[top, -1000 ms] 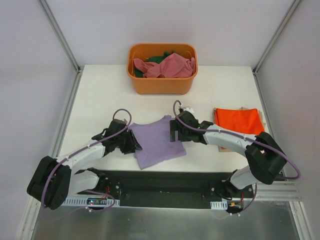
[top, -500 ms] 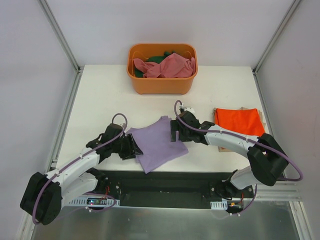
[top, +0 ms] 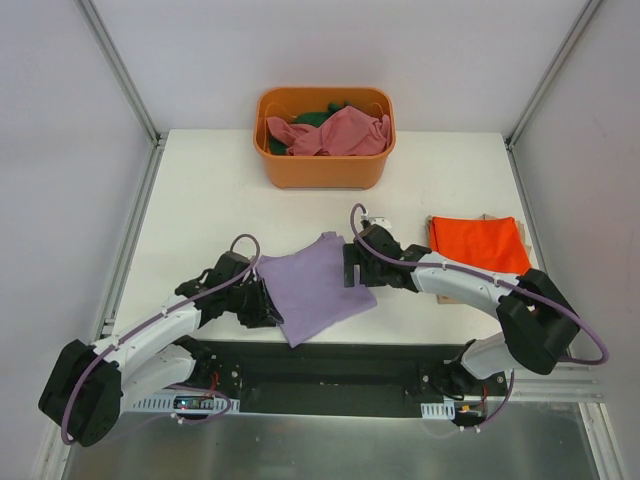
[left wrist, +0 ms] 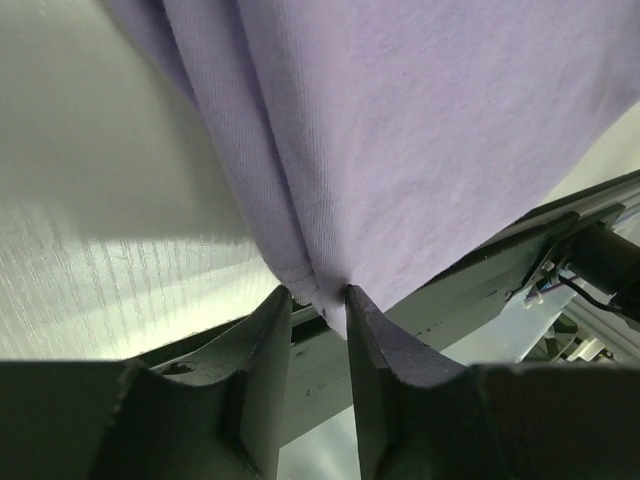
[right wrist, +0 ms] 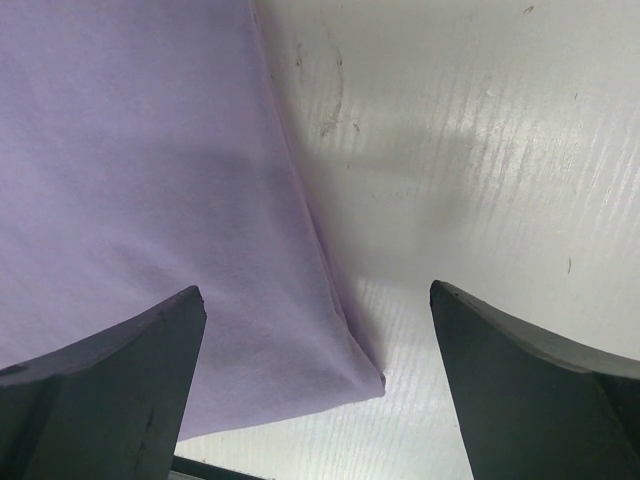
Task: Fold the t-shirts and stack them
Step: Smooth out wrinkles on the folded tshirt
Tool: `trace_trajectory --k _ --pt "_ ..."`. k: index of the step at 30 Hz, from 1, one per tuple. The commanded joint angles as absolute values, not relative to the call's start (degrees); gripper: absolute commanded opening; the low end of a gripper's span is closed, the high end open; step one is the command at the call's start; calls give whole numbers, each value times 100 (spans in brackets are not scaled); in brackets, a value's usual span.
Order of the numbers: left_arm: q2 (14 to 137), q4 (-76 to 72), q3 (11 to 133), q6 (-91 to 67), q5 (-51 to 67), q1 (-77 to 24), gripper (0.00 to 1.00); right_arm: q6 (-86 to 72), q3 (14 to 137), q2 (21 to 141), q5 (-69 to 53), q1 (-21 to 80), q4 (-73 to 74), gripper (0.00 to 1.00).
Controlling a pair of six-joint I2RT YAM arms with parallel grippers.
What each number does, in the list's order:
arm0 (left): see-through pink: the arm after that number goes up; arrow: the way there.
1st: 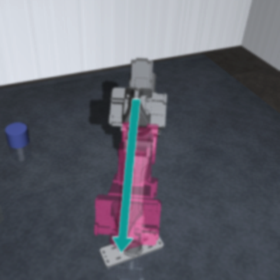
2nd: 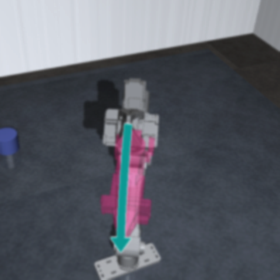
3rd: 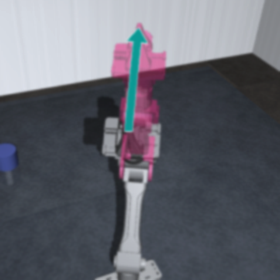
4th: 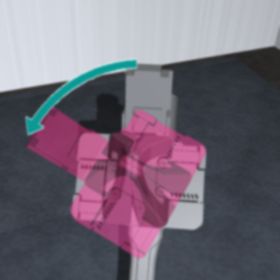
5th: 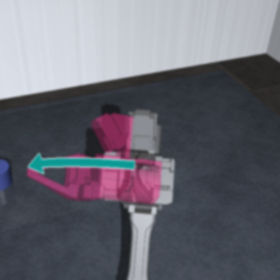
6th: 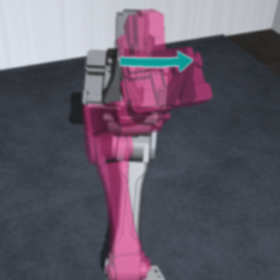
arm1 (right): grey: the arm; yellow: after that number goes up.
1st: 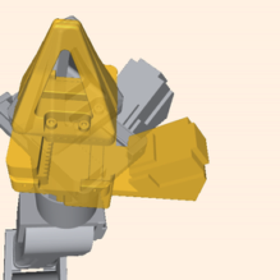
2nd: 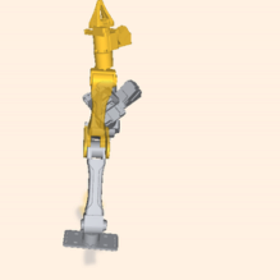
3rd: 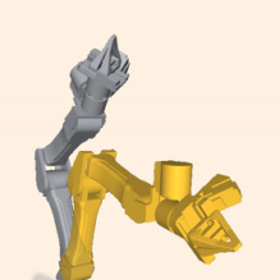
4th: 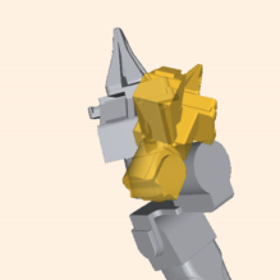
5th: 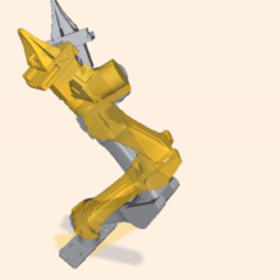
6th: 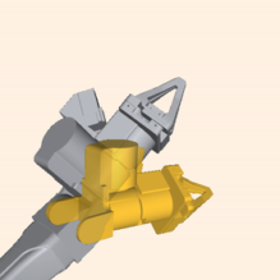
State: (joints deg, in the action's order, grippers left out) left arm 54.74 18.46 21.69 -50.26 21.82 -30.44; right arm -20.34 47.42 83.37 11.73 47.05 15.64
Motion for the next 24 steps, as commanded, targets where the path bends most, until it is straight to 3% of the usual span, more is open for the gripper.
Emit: trace_trajectory --k 1,7,12,24 --pt "5379 1951 2364 -5062 2320 -3103 21 -2057 4755 8104 1204 4693 1644 97" --pt "5449 1925 2540 -5054 2330 -3120 0 -2039 4755 8139 1125 4693 1626 97" --pt "5142 1241 2356 -5211 2531 -3120 0 -2021 4755 8139 1090 4685 1635 97" --pt "5177 1371 1354 -5686 1891 -3120 1 -1460 4992 8139 836 4693 1591 97"
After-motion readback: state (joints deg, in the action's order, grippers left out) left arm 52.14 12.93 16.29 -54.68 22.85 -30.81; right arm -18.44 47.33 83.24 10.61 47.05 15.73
